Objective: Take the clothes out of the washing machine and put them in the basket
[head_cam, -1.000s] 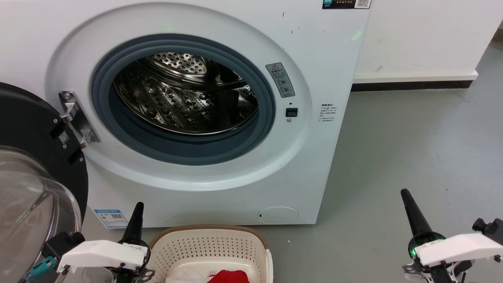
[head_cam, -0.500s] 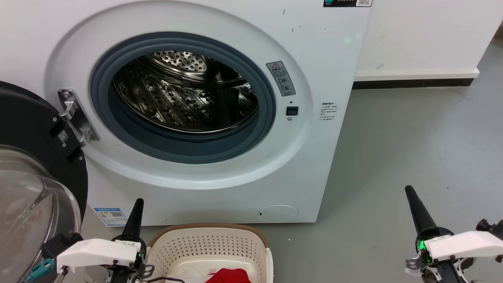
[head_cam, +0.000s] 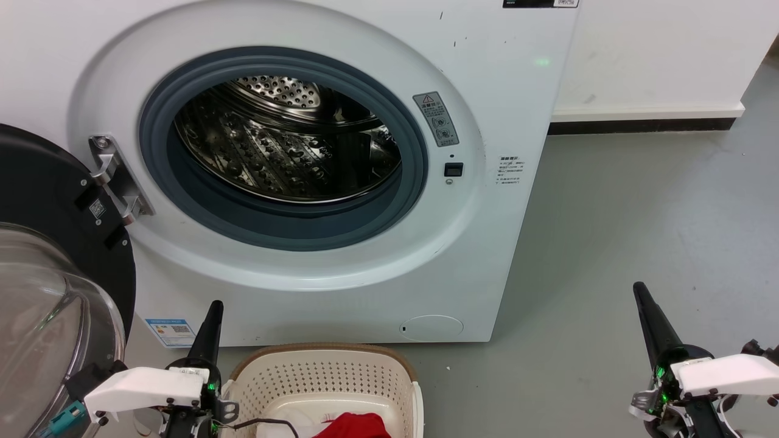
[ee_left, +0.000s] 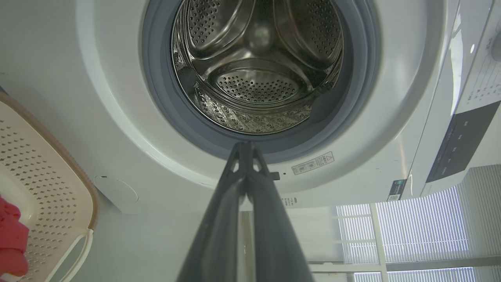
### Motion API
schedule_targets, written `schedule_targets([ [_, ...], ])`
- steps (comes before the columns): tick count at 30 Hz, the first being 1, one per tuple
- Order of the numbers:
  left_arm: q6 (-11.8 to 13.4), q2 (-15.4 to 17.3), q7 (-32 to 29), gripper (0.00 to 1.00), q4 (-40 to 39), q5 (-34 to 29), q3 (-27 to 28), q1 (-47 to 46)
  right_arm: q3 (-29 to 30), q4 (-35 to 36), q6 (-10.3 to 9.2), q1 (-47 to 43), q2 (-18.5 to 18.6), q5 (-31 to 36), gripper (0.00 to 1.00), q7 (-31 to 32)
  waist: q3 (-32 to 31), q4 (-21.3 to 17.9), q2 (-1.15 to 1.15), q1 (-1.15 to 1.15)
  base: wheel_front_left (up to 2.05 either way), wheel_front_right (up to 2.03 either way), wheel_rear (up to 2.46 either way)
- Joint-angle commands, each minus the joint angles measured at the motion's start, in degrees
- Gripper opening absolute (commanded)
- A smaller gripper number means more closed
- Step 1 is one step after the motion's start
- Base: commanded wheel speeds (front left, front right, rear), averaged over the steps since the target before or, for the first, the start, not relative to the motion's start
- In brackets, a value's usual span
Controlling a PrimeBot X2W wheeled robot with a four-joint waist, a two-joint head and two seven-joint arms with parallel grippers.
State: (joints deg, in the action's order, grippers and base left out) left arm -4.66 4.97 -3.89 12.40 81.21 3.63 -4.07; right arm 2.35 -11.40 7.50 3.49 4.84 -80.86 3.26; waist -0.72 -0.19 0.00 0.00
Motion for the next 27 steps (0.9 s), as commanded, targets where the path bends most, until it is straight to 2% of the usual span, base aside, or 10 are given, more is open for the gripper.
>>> schedule_targets([
  [1,-0.61,-0.05,-0.20,0.00,-0.10,0.86,0.24,-1.24,0.20,-0.12,-0.01,1.23,0.05,-1.08,0.00,0.15,0.02,0.01,0.00,0.00,0.00,0.00,0.00],
  [27,-2.87,-1.75,-2.27,0.00,1.61,10.83,2.46,-2.33,1.79,-2.47,-0.02,2.85,-0.32,-12.62,0.00,1.36,0.81,0.17,0.00,0.00,0.00,0.00,0.00],
])
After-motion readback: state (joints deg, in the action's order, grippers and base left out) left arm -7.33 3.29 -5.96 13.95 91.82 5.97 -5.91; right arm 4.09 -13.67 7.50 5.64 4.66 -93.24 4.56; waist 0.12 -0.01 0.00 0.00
